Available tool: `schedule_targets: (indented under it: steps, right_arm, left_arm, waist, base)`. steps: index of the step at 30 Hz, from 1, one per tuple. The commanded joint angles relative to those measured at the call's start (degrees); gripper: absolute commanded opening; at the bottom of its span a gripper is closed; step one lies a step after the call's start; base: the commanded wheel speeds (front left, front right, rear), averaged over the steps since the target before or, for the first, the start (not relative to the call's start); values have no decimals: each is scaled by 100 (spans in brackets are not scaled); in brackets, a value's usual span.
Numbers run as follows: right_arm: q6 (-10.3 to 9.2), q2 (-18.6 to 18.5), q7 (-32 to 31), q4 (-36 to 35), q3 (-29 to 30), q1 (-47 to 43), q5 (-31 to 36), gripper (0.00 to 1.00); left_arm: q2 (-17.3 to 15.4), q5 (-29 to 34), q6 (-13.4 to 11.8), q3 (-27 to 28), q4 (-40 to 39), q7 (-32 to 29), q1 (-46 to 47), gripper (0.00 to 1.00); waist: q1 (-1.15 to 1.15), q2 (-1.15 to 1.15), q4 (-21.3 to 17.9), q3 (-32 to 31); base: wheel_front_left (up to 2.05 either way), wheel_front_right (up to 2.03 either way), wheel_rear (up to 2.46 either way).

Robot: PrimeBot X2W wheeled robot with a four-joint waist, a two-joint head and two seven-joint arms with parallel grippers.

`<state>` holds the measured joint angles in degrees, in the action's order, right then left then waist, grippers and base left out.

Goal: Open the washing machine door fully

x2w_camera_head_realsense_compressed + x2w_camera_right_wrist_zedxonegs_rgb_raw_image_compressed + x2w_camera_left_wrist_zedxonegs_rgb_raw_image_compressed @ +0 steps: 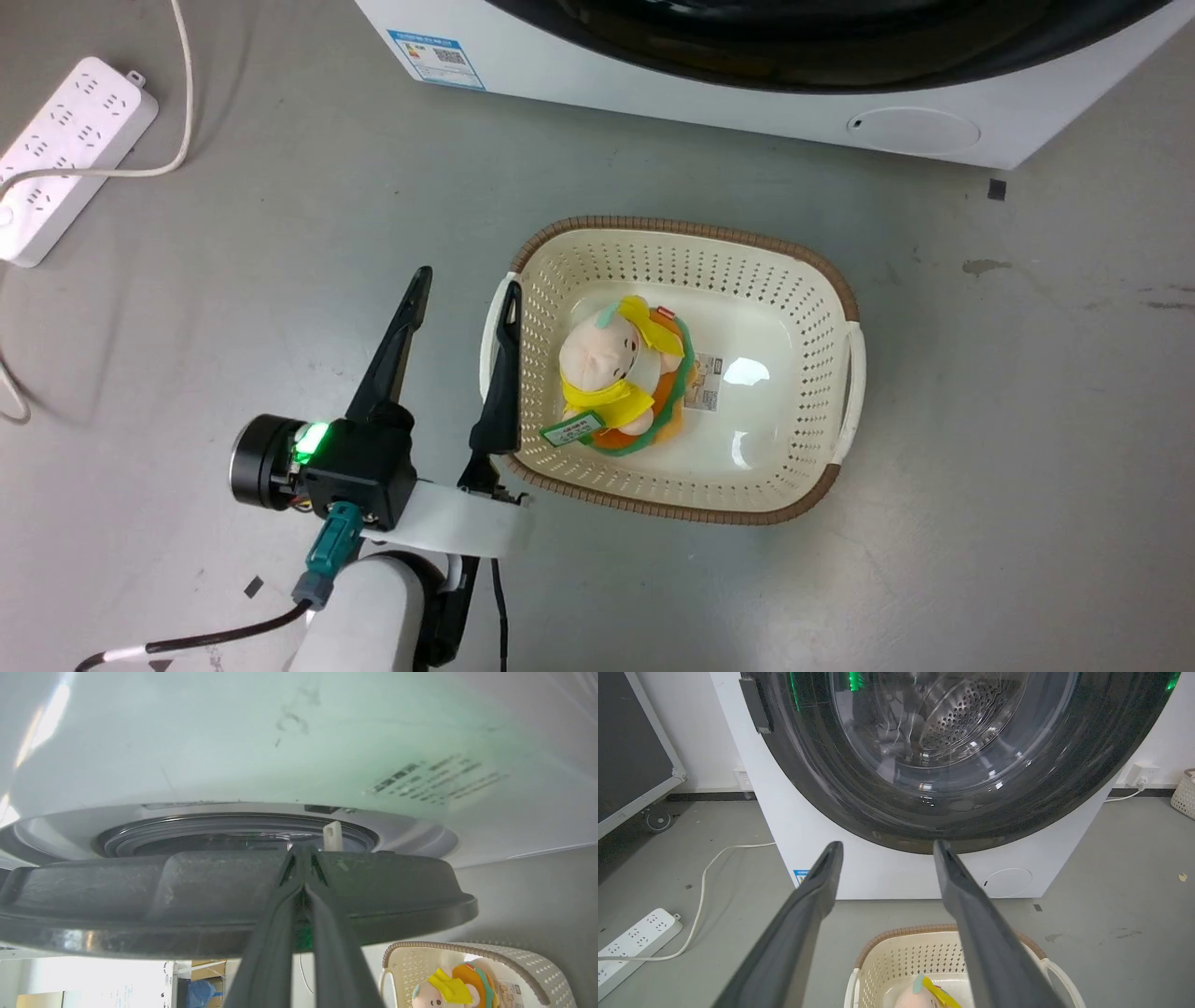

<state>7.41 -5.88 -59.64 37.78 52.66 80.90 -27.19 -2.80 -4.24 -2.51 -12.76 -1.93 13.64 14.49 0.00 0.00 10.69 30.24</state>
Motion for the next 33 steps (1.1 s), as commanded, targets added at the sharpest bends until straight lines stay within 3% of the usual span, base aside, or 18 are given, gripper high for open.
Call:
schedule_targets:
  steps: [1, 10, 17, 25, 33]
  right_arm:
    - [8, 206, -243, 81, 87, 160, -17, 0]
    - [8, 296, -1180, -299, 407, -259, -170, 0]
    - [8, 299, -536, -78, 361, -524, -598, 0]
    - [8, 300, -738, 274, -35, -1132, -505, 0]
    - [8, 300, -941, 585, -658, -1875, -1159, 0]
  left_arm:
    - [-8, -37, -45, -41, -18, 58, 143, 100]
    - [-8, -119, -108, -102, 38, 136, 158, 100]
    - [-8, -85, -72, -67, 60, 136, 57, 100]
    - [-8, -89, -97, -5, 88, 136, -68, 100]
    - [-8, -99, -71, 10, 268, 136, -407, 100]
  waist:
    - [0, 0, 12, 8]
    - [0, 0, 36, -207]
    - [0, 0, 19, -363]
    - [0, 0, 86, -645]
    - [0, 0, -22, -1238]
  base:
    - [0, 0, 0]
    - [0, 0, 0]
    - [0, 0, 0]
    - [0, 0, 0]
    - [0, 0, 0]
